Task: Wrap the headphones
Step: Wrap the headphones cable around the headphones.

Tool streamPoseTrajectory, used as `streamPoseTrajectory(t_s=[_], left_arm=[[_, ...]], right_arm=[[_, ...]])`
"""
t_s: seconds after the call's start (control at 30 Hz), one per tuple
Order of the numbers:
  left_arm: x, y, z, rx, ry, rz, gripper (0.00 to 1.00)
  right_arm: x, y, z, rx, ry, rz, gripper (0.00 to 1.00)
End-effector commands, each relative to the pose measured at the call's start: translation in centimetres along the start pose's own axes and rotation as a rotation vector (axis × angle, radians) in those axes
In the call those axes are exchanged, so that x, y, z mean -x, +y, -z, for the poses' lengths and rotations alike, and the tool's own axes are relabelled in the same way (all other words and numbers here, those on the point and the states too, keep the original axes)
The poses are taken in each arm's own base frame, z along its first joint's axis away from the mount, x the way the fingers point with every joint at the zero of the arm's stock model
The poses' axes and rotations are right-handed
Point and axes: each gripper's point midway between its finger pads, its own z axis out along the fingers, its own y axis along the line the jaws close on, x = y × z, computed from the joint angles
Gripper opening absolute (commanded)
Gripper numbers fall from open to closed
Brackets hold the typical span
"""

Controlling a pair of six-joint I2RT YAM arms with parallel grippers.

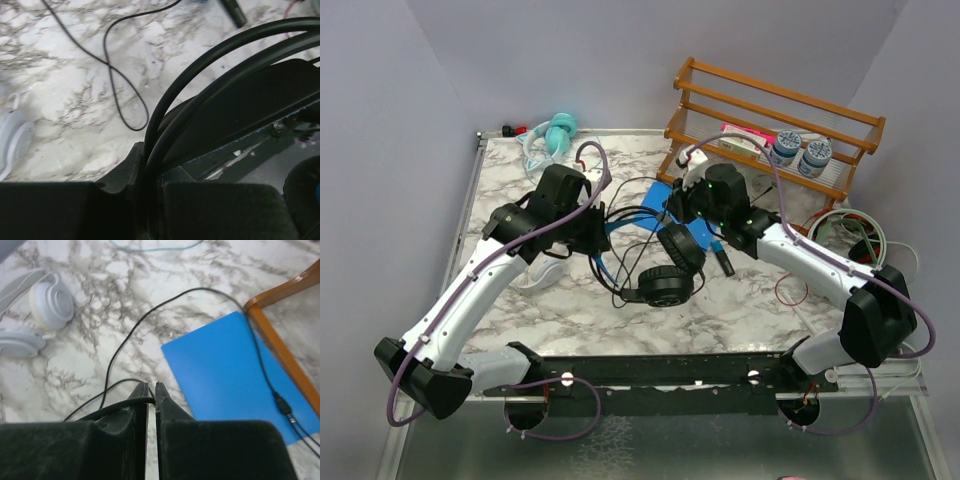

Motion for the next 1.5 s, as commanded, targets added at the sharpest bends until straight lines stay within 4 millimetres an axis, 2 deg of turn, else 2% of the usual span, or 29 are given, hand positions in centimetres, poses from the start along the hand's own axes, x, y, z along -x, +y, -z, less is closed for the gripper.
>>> streamPoseTrajectory(t_s=[0.0, 0.23, 0.37, 0.5, 0.6, 0.77, 1.0, 1.13, 1.27, 1.3, 1.37, 1.47], left_arm=[[2.6, -7.3, 3.5, -0.376, -0.095, -0.010, 0.00], [3.7, -10.3, 5.4, -0.529, -0.069, 0.029, 0.00], [4.9, -11.2, 6.3, -0.556, -0.079, 0.061, 0.00], [6.1, -11.9, 6.5, -0.572, -0.075, 0.100, 0.00], [6.9, -12.5, 6.9, -0.592, -0.066, 0.123, 0.00], [7.6, -12.1, 6.6, -0.541, -0.056, 0.151, 0.00], [7.0, -11.7, 5.3, -0.522, -0.006, 0.179, 0.00], [6.5, -11.8, 5.6, -0.531, -0.001, 0.179, 0.00], [6.4, -11.9, 6.4, -0.542, -0.011, 0.174, 0.00], [6.4, -11.9, 6.5, -0.542, -0.013, 0.174, 0.00], [6.3, -11.9, 6.6, -0.537, -0.015, 0.174, 0.00], [5.8, -11.1, 6.2, -0.498, -0.013, 0.174, 0.00]], right_arm=[[-0.4, 3.5, 0.5, 0.216, -0.141, -0.049, 0.10], [-1.5, 5.3, 2.0, 0.319, -0.241, -0.088, 0.10], [-2.4, 7.0, 2.6, 0.420, -0.245, -0.111, 0.11], [-3.0, 9.1, 3.5, 0.557, -0.305, -0.122, 0.23], [-3.3, 8.8, 3.1, 0.547, -0.351, -0.112, 0.34], [-2.8, 8.6, 3.0, 0.542, -0.419, -0.088, 0.52], [-3.4, 9.0, 1.2, 0.573, -0.408, -0.110, 0.58], [-2.8, 8.9, -0.1, 0.574, -0.427, -0.105, 0.60], [-1.6, 9.1, -1.6, 0.592, -0.455, -0.095, 0.61], [-1.4, 9.1, -1.9, 0.595, -0.457, -0.096, 0.58], [-1.0, 9.2, -2.2, 0.604, -0.463, -0.098, 0.43], [0.6, 8.6, -1.6, 0.557, -0.504, -0.097, 0.21]])
